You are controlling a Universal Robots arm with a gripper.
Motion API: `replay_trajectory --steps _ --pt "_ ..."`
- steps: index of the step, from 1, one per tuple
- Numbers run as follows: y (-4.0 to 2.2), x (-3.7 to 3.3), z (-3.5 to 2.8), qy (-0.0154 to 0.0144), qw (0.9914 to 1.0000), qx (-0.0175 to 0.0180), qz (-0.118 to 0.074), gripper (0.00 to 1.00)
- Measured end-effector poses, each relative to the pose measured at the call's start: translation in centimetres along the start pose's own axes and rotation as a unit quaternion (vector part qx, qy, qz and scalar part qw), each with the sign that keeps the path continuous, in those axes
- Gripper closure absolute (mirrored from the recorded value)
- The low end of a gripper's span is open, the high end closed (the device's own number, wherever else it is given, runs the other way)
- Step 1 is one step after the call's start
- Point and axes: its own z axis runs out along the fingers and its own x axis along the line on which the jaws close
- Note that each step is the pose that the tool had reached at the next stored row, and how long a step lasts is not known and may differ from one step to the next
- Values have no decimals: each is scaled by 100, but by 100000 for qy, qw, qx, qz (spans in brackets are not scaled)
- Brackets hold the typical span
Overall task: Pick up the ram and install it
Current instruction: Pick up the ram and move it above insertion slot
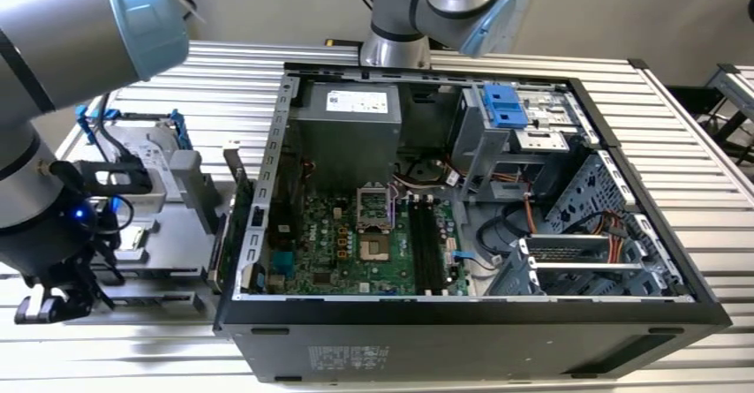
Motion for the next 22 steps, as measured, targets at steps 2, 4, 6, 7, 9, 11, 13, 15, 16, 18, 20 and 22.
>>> replay_trajectory --steps 2,4,6,7,9,11,13,15,16,18,20,22 --pt "-1 -1 31 0 100000 1 79 0" --pt "-1 -1 64 7 100000 -6 216 0" --pt "-2 -2 100 10 99999 -4 379 0" --pt "-3 -2 117 10 99999 -4 469 0" --pt "-4 -4 142 7 99997 -10 745 0" --pt "-4 -8 152 11 99994 -28 1051 0" --pt "-6 -13 164 -1 99992 -21 1239 0" --pt "-7 -16 171 -4 99992 -22 1278 0" --pt "-6 -16 171 -3 99992 -25 1283 0" --pt "-6 -16 171 -3 99992 -19 1286 0" --pt "-7 -16 172 -4 99992 -7 1284 0" --pt "-7 -16 172 -6 99992 -1 1288 0"
